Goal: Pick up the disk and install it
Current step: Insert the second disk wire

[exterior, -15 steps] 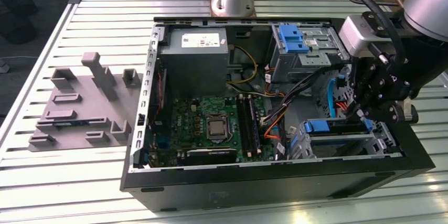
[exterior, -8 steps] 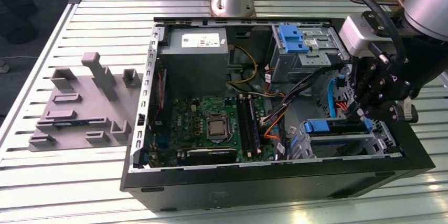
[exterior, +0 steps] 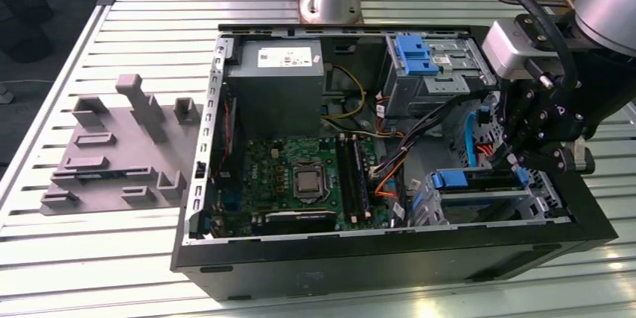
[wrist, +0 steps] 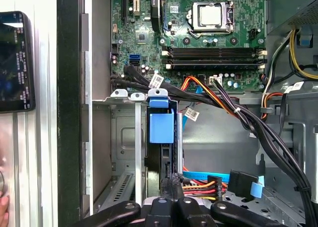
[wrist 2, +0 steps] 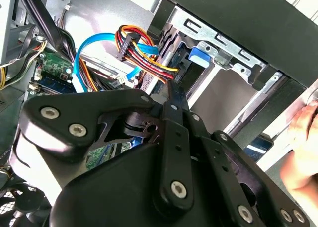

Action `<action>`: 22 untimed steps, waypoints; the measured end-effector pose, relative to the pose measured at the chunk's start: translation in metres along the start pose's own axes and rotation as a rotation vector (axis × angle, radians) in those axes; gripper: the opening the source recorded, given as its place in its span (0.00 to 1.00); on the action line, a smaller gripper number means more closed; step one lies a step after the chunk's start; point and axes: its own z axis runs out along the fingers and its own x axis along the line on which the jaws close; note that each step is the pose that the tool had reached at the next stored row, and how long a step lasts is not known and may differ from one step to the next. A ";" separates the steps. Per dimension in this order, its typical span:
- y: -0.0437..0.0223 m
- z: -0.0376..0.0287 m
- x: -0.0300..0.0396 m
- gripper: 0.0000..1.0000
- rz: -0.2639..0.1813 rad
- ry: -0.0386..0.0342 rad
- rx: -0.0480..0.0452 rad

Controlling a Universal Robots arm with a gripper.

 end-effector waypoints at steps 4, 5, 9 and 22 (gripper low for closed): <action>0.0006 -0.0001 0.0001 0.11 0.000 0.0001 0.0000; 0.0011 -0.0001 0.0001 0.11 0.000 0.0002 0.0000; 0.0103 0.0001 0.0004 0.11 0.000 -0.0001 0.0000; 0.0149 -0.0129 0.0008 0.11 0.000 0.0000 0.0002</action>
